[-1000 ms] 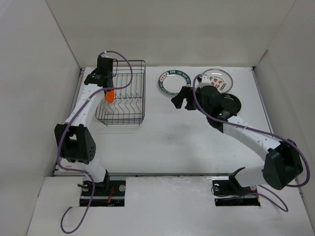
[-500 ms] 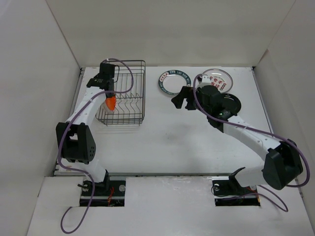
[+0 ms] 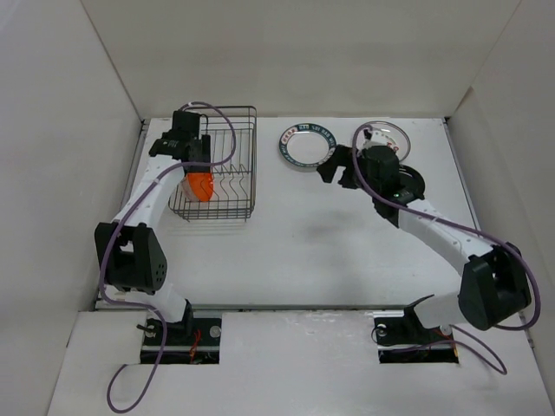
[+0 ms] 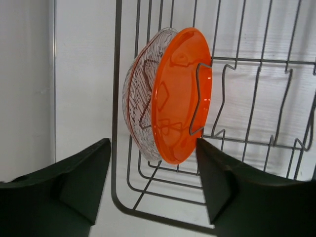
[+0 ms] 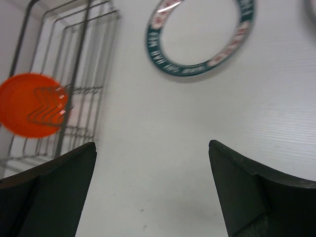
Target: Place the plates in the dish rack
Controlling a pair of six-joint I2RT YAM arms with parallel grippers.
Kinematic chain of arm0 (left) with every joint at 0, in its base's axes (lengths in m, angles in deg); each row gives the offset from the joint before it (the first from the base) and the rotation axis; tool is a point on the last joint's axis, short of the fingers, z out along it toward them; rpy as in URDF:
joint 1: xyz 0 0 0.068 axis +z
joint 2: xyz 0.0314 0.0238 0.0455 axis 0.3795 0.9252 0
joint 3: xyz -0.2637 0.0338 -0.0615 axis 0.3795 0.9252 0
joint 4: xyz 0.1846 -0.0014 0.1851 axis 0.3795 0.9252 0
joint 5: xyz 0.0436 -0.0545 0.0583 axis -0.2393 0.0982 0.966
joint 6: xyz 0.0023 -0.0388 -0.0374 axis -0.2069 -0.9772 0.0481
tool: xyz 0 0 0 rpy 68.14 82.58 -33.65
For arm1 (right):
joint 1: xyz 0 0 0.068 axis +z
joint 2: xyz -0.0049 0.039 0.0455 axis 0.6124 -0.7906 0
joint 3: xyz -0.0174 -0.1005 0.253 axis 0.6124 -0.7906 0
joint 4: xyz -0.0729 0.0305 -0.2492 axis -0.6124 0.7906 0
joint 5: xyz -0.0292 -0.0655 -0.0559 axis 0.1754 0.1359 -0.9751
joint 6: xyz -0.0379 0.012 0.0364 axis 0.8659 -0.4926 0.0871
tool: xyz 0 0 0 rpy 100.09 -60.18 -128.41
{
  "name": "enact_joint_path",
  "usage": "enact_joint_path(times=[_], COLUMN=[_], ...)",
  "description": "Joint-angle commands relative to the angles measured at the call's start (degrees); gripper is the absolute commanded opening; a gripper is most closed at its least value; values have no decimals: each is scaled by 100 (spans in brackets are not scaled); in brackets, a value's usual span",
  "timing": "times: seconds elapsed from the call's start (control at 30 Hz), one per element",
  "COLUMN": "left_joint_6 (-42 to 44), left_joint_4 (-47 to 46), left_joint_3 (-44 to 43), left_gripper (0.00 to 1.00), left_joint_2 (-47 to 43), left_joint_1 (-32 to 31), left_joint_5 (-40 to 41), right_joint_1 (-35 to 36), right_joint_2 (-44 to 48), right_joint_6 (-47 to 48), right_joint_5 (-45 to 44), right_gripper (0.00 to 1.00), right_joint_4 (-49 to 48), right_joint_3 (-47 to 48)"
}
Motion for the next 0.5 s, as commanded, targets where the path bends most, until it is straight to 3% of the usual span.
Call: enact_joint_path(times=[0.0, 0.03, 0.17, 0.27, 0.47], left_joint_6=[128, 190, 243, 296, 357], left_joint_4=[83, 84, 137, 189, 242], left_joint_3=[-490, -560, -886, -1062, -1290], left_gripper=[71, 87, 100, 100, 100], left_joint_2=[-619, -672, -805, -805, -857], left_joint_1=[23, 23, 23, 23, 23], left_joint_5=[-401, -482, -868, -1150, -1624], right_joint_1=[-748, -1228, -2441, -3312, -4028], right_joint_2=[161, 161, 161, 161, -611], right_joint_6=[-210, -323, -710, -1132, -1274], right_joint_5=[-288, -236, -411, -482, -174], right_gripper=[100, 100, 100, 100, 100], right_joint_4=[-117, -117, -117, -117, -65], right_joint_3=[-202, -333, -667, -1002, -1020])
